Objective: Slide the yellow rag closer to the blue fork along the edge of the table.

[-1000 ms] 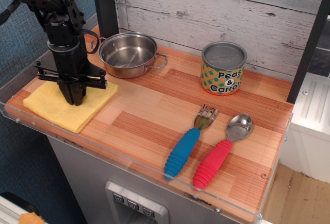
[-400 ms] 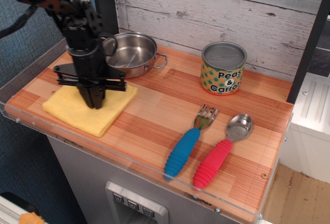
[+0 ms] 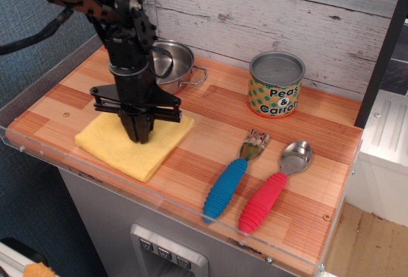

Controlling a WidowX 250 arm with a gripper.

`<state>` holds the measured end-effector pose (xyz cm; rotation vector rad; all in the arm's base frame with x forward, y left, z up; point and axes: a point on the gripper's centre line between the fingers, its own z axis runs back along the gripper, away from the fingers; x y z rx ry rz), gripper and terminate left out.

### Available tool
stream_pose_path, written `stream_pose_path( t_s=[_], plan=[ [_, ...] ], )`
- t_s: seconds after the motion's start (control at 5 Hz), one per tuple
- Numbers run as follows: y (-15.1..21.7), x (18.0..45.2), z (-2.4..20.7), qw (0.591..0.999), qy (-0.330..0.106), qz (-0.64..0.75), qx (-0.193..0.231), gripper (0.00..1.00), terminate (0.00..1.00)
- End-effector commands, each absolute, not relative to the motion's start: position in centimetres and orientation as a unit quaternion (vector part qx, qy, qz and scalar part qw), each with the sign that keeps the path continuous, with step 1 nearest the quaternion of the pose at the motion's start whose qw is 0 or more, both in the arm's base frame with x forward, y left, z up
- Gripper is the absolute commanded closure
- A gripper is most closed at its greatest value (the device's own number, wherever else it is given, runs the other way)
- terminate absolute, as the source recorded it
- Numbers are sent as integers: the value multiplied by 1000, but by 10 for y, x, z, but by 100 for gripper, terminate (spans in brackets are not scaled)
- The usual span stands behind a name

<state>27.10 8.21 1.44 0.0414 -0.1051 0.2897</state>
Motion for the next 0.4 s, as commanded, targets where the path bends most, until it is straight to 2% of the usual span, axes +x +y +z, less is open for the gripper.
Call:
stream_pose_path(
  t_s=[0.0, 0.2],
  plan=[
    [70, 273, 29, 983, -74, 170, 8, 100, 0],
    [60, 277, 30, 982, -72, 174, -1, 100, 0]
  ],
)
